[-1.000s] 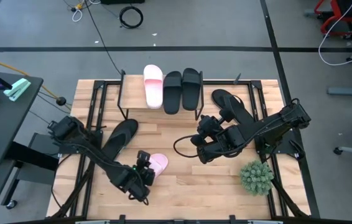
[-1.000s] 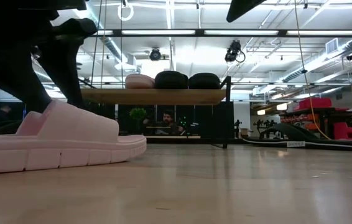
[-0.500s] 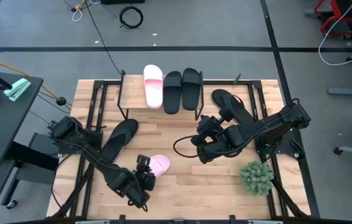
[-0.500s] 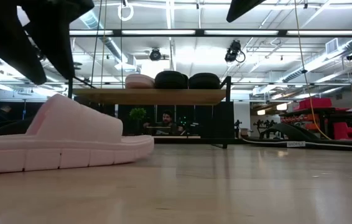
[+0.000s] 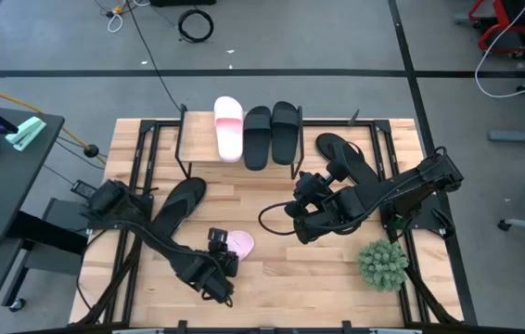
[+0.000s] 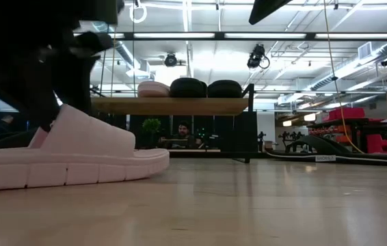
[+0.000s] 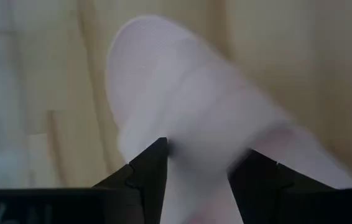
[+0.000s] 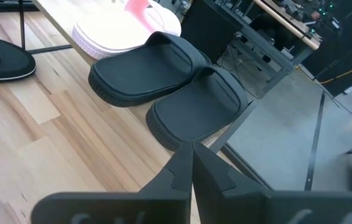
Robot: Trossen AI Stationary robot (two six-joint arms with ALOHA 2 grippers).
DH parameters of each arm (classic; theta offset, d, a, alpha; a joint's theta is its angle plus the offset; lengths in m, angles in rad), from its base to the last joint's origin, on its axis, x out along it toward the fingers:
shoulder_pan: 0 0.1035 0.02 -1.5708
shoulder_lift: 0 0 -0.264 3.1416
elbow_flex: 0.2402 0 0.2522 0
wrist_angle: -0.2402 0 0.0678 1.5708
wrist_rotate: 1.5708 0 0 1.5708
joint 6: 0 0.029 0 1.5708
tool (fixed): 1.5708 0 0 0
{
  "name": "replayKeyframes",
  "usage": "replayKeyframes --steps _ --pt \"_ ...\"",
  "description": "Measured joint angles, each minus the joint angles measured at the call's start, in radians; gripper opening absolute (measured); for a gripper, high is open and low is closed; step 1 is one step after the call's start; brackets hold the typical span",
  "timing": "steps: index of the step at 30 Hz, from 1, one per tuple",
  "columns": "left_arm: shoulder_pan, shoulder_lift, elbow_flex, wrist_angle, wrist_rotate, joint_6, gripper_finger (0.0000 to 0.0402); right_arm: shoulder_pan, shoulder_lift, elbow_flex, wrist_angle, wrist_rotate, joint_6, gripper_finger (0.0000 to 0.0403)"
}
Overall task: Pick and place slides into the shelf
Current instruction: Put the pink slide on the shelf
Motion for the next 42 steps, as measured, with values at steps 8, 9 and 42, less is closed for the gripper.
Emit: replayKeyframes --steps 8,9,42 --pt "0.025 0.032 0.029 -0.079 -0.101 -0.011 0.008 0.0 0.0 0.0 0.0 0.0 -0.006 0.0013" --pt "0.025 0.031 0.048 -0.117 -0.103 -0.024 0.0055 0.0 0.0 0.0 0.0 0.0 -0.006 0.0012" --pt "0.777 -0.416 0.361 -0.678 -0.563 -0.163 0.0011 0.002 0.0 0.0 0.006 0.012 -0.033 0.0012"
